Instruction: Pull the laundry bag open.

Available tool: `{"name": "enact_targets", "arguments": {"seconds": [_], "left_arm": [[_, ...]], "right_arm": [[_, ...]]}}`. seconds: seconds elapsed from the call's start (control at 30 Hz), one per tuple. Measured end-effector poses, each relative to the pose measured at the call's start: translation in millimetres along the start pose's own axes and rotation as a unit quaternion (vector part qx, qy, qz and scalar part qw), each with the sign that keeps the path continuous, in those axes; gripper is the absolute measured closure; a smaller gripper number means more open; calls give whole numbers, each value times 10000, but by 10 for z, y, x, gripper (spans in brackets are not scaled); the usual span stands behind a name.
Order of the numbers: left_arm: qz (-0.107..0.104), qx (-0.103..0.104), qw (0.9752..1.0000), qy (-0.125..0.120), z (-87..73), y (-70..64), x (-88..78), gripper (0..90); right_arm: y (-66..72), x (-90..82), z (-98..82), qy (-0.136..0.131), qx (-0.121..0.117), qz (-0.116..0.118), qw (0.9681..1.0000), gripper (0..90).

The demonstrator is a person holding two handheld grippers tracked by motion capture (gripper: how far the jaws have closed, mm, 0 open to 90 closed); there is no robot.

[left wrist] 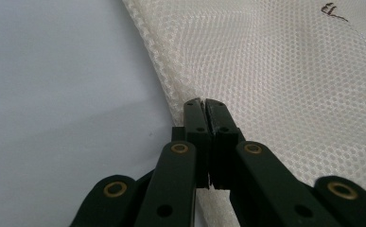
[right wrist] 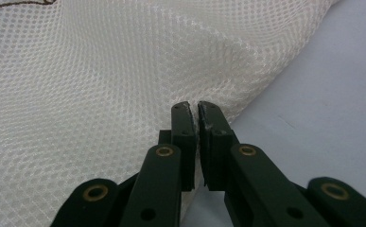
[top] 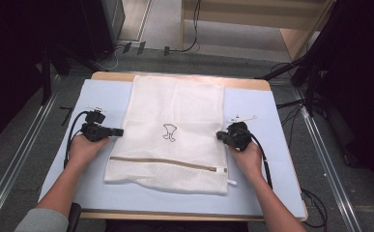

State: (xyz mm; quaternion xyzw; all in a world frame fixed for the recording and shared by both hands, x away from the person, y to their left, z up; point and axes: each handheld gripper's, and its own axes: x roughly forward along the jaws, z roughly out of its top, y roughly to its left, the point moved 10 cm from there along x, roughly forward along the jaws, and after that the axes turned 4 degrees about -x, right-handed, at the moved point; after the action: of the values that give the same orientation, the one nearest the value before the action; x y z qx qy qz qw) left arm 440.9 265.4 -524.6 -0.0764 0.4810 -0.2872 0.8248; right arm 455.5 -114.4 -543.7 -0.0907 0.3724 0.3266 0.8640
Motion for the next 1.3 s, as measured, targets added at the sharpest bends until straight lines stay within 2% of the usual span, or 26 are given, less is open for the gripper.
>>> {"name": "enact_targets", "arguments": {"seconds": [0.17,0.27,0.37,0.47,0.53,0.57,0.63,0.77,0.9,0.93,0.97,1.03,1.17,1.3], "left_arm": [[25,-31,10000,3,-7,29,-10,897],[14,-36,10000,-6,-10,29,-6,876],[-27,58,9999,-78,2,-16,-54,823],[-128,186,9995,-209,37,-129,-141,732],[-305,265,9988,-266,60,-249,-190,716],[-320,314,9986,-286,69,-293,-206,708],[-444,470,9975,-300,90,-444,-241,711],[-581,626,9958,-328,122,-691,-248,712],[-778,930,9924,-224,116,-997,-204,729],[-826,975,9916,-205,114,-1057,-191,754],[-897,1050,9903,-164,110,-1151,-172,767],[-979,1153,9884,-132,108,-1287,-132,772],[-1155,1293,9848,-81,98,-1523,-37,771],[-1297,1452,9809,6,61,-1743,69,779]], "right_arm": [[-13,22,20,-32,-71,-28,10000,863],[-29,44,47,-12,20,-39,10000,853],[-30,18,59,-35,28,-68,10000,781],[10,-130,109,-225,98,-7,9997,703],[62,-262,124,-372,134,100,9992,694],[102,-321,117,-418,138,161,9989,702],[189,-421,67,-428,98,259,9987,728],[361,-537,-104,-271,-52,407,9988,779],[475,-643,-252,-157,-186,479,9986,900],[512,-666,-301,-100,-207,584,9980,900],[541,-673,-332,-52,-191,656,9977,900],[638,-666,-437,102,-348,823,9960,900],[708,-619,-544,240,-662,761,9946,900],[714,-602,-629,374,-643,800,9940,900]]}}
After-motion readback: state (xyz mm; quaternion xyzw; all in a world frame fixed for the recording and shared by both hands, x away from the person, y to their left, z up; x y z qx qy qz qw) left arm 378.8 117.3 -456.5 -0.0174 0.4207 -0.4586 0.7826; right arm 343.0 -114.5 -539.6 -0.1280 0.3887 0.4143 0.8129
